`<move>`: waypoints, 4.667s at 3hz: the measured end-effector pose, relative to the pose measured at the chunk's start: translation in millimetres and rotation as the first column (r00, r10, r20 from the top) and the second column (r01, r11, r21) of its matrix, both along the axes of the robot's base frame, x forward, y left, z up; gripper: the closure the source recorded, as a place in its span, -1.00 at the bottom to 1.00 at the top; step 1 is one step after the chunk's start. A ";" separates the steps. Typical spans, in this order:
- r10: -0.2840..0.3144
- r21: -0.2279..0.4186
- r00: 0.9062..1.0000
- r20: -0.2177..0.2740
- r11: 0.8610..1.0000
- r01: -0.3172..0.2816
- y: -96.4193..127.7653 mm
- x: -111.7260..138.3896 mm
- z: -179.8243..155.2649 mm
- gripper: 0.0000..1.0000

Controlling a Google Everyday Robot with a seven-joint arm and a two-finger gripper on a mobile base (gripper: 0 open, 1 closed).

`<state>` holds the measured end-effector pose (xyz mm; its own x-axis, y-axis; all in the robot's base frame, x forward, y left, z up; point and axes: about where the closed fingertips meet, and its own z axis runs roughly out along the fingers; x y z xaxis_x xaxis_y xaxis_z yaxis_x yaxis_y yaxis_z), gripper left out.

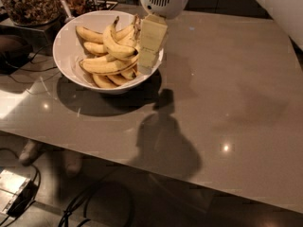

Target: Pick banana from white bowl

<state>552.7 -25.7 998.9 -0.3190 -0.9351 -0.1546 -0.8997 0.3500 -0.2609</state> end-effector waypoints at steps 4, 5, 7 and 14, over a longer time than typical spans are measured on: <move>0.121 0.032 0.993 -0.010 0.992 -0.121 78.5 13.0 -27.4 -1.00; 0.084 0.058 0.996 -0.025 0.995 -0.082 80.4 21.0 -29.4 -1.00; -0.005 0.103 0.995 -0.099 0.995 0.015 85.4 56.5 -42.8 -1.00; 0.019 0.137 0.989 -0.149 0.991 0.002 97.7 67.8 -60.0 1.00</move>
Offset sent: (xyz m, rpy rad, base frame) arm -0.0026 0.0781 -0.0407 0.0698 0.0728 0.1553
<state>620.6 71.9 938.9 -0.3402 -0.9113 -0.2319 -0.9280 0.3652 -0.0738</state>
